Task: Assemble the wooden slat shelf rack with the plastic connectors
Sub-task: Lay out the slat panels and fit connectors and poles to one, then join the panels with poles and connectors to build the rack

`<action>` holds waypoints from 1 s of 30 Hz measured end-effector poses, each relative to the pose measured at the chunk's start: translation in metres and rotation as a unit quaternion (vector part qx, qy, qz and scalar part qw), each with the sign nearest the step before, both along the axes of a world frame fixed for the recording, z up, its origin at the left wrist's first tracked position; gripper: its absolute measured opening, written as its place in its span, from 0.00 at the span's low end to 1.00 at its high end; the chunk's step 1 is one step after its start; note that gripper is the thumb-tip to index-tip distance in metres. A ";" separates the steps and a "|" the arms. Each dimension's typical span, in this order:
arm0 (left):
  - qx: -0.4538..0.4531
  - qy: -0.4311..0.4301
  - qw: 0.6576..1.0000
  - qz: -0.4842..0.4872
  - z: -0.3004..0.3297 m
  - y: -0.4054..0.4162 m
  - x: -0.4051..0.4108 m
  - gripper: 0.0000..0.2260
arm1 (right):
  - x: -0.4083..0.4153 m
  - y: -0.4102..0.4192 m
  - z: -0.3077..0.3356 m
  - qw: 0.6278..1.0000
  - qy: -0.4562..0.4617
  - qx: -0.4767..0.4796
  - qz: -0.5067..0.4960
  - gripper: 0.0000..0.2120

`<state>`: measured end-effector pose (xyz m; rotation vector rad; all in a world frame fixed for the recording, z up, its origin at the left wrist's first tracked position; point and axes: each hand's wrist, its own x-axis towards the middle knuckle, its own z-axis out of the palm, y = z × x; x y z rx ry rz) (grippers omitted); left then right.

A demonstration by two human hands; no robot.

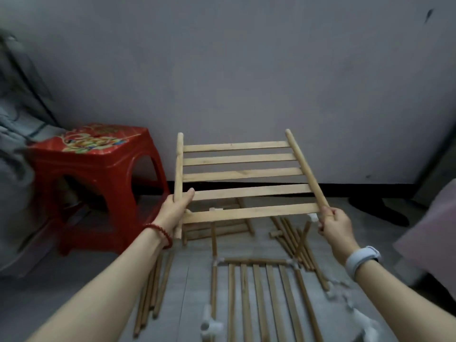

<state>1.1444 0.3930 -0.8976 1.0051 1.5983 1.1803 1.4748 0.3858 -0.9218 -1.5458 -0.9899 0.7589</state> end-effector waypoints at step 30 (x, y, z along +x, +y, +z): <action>-0.061 0.228 0.964 -0.125 -0.080 -0.140 0.060 0.12 | -0.043 -0.098 0.013 0.904 0.425 -0.007 -0.054 0.09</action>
